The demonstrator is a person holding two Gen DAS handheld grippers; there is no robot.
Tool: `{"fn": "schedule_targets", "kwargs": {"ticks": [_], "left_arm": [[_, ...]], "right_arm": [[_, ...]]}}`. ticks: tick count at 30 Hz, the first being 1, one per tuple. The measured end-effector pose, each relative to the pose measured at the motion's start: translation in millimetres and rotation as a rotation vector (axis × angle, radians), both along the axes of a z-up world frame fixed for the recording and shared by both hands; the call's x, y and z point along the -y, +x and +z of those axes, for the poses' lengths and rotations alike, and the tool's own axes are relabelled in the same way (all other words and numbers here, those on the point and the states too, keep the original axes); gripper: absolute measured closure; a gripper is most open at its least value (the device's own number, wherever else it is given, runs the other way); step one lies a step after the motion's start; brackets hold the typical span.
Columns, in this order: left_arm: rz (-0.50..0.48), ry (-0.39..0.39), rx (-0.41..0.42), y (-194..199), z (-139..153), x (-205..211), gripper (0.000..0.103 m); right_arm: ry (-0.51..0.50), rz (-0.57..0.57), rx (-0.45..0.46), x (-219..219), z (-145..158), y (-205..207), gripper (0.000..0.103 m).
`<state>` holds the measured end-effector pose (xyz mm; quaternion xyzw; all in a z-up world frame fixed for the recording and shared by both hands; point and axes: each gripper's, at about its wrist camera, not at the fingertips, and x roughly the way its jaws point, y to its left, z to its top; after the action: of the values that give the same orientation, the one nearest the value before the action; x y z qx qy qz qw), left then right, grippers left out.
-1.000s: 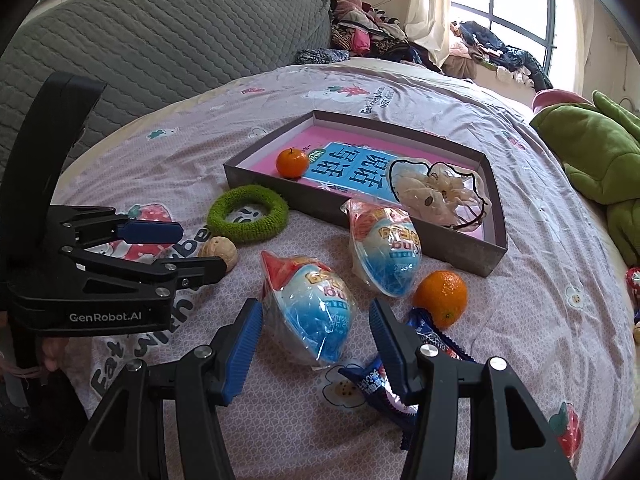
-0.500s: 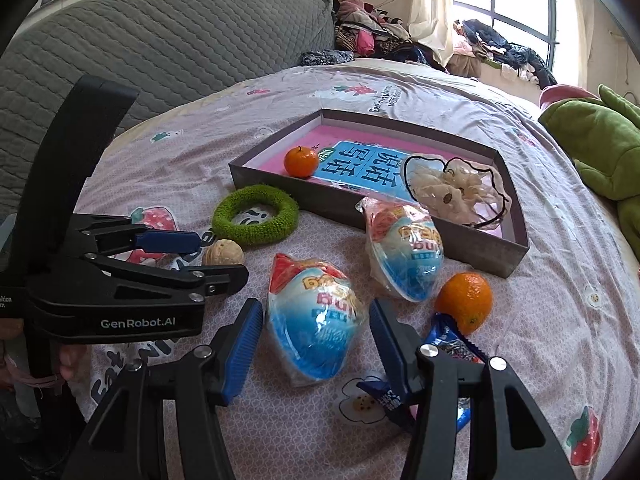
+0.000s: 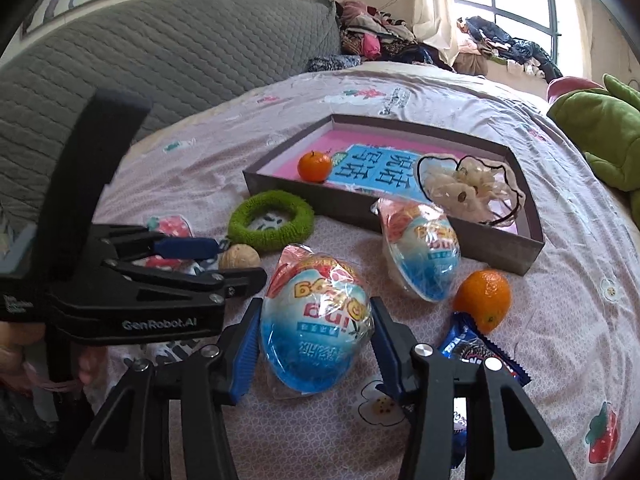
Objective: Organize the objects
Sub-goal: 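Reach the right gripper to the blue-and-pink egg toy while the left gripper reaches the walnut, then close the right gripper on the egg toy while the left gripper closes on the walnut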
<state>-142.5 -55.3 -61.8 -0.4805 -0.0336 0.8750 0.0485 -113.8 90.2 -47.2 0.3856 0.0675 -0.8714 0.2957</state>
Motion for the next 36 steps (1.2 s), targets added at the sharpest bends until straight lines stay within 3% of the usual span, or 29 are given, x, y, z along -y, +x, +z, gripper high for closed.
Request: {"fn": "schedule_targets", "kwargs": {"ticks": [7, 9, 11, 14, 36], "left_arm": [[-0.004, 0.009, -0.010, 1.0, -0.2, 0.0, 0.042], [-0.007, 0.014, -0.013, 1.5, 0.4, -0.2, 0.047], [-0.013, 0.019, -0.015, 2.6, 1.5, -1.0, 0.060], [-0.026, 0.023, -0.016, 3.9, 2.6, -2.8, 0.069], [-0.050, 0.026, -0.062, 21.2, 26.2, -6.2, 0.069]], "right_arm": [[-0.010, 0.007, 0.011, -1.5, 2.7, 1.3, 0.052], [-0.011, 0.008, 0.012, -0.9, 2.5, 1.9, 0.052], [-0.013, 0.005, 0.012, -1.5, 2.8, 2.1, 0.052], [-0.017, 0.003, 0.016, -2.5, 2.4, 2.3, 0.052], [-0.064, 0.017, 0.028, -8.0, 7.1, 5.8, 0.052]]}}
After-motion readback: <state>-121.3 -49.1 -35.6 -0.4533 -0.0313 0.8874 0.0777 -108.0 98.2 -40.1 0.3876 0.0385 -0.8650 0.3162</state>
